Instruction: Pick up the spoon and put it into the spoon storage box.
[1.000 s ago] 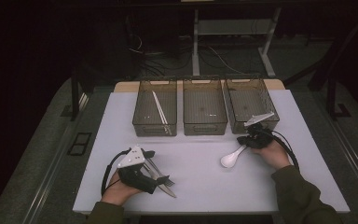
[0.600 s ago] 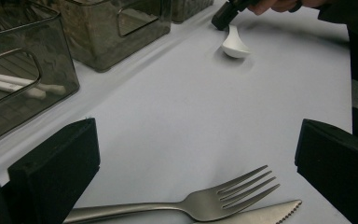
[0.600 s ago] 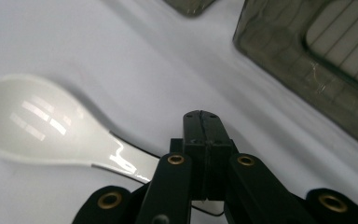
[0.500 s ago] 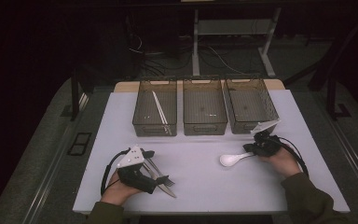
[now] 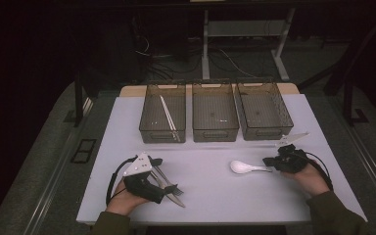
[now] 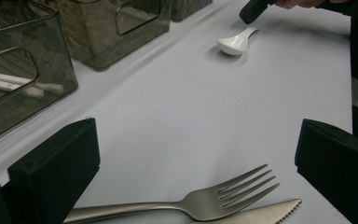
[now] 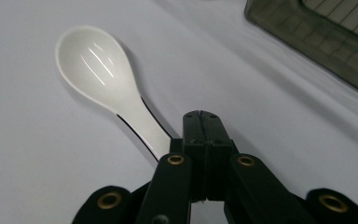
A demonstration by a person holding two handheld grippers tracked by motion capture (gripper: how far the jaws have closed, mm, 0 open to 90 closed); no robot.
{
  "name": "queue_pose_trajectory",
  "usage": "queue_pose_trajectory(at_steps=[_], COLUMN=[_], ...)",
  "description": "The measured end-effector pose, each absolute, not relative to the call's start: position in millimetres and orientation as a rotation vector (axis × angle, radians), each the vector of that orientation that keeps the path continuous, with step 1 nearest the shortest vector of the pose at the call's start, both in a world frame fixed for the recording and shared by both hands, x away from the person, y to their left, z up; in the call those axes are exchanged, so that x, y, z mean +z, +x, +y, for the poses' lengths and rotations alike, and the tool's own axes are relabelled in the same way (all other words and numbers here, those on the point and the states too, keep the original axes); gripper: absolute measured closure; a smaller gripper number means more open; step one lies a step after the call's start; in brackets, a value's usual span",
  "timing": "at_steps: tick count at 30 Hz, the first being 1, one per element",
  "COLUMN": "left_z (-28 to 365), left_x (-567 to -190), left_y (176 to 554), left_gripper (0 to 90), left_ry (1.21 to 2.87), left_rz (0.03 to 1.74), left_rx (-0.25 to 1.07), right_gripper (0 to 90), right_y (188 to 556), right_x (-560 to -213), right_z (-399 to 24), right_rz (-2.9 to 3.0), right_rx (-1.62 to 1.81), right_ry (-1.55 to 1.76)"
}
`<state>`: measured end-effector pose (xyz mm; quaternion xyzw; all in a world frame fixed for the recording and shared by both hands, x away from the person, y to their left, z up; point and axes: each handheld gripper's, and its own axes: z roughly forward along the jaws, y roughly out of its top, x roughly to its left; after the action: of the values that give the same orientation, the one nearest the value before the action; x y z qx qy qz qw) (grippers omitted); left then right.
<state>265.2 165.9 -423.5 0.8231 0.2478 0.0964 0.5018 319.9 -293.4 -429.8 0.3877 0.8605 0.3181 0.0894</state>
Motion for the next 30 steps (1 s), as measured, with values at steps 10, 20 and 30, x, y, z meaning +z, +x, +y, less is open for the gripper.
queue_pose_trajectory(at_steps=[10,20,30], left_z=[166.0,164.9,164.7], left_x=[-423.3,-424.0,-424.1], left_y=[265.2,265.5,265.5], left_gripper=[0.0,0.0,0.0], left_ry=[1.993,1.998,1.999], left_rz=[0.595,0.595,0.597], left_rx=[0.233,0.233,0.229], right_gripper=[60.5,51.5,47.9], right_y=[305.9,303.8,311.1], right_x=[-415.6,-418.2,-428.3], right_z=[-295.1,-284.5,-261.1], right_rz=[2.52,2.524,2.571], right_rx=[1.139,1.212,1.218], right_ry=[1.193,1.173,1.144])
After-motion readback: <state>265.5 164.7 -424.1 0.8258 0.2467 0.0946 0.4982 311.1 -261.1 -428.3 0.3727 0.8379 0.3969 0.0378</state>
